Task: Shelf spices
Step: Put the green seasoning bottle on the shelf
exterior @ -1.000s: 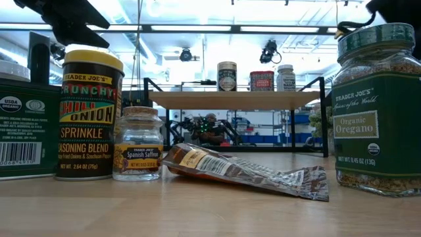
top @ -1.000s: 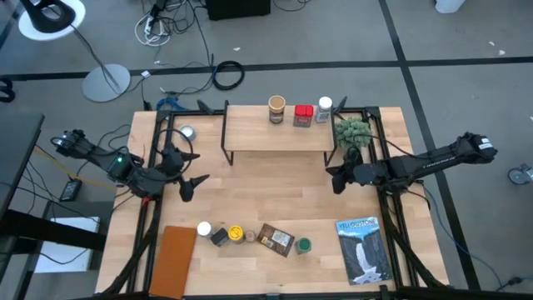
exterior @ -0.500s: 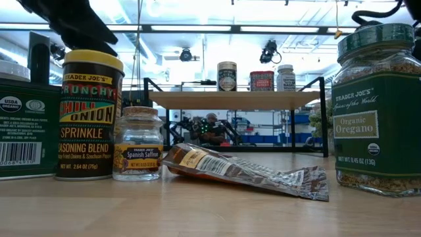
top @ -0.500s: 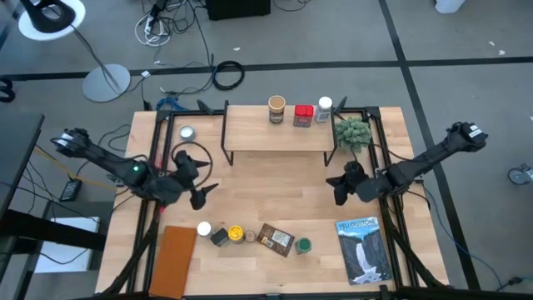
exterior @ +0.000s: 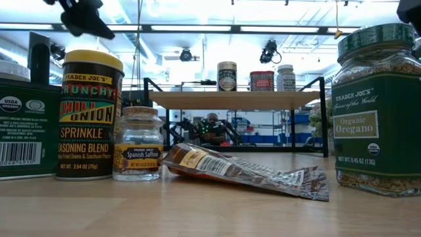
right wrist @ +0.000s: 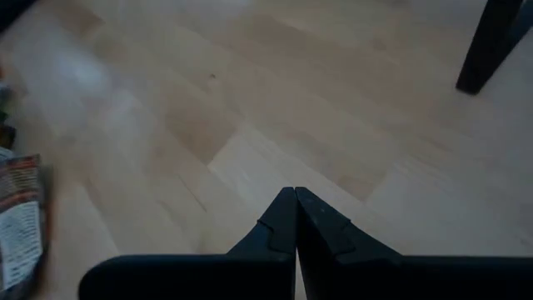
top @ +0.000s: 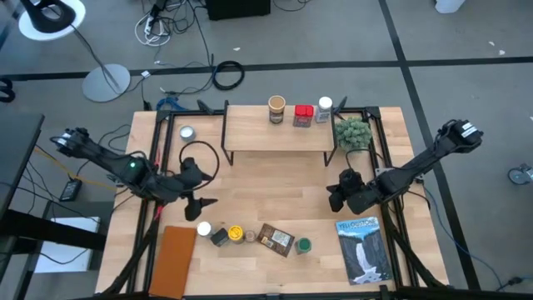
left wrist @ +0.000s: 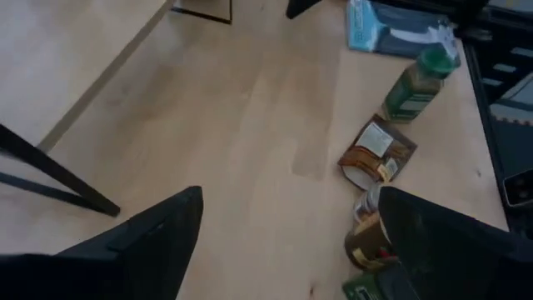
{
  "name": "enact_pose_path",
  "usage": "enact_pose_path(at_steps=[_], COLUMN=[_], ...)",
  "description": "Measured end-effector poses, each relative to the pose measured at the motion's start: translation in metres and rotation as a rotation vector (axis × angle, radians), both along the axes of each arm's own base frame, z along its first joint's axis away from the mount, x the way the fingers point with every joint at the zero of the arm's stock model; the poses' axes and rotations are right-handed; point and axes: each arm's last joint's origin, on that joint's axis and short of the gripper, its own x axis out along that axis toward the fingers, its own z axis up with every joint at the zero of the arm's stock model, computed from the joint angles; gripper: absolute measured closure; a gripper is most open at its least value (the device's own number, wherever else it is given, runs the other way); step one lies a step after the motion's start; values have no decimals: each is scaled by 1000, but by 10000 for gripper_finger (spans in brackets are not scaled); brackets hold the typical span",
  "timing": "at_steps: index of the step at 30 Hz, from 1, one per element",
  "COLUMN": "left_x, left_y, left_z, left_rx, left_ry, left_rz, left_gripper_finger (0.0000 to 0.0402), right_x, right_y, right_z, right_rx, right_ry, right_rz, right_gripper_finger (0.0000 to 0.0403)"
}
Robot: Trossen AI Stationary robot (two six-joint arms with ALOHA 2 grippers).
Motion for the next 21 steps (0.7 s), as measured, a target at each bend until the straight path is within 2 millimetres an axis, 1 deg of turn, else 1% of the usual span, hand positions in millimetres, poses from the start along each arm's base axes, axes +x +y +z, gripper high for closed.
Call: enact_pose_path(at_steps=[3,5,9,12,17,21], left_x=[-1,0,3,4,4,1], left_y=[0,-1,-3,-4,-5,-5], left_z=[6,5,-8,-17,-24,-25], left_rx=[-11,-26,-38,-26,-42,-84], left_ry=[52,100,228,320,393,445], left_rz=[14,37,79,114,138,128], left_gripper_finger=[52,61,84,113,192,274], right_x=[2,3,4,4,5,6], right_y=[1,2,3,3,4,5], right_z=[-4,-6,-9,-9,-9,-8], right_rx=[-7,-4,6,11,18,29], right_ry=[17,31,53,51,41,25], right_rz=[-1,4,16,19,20,22], right_gripper_finger=[402,402,400,399,401,400])
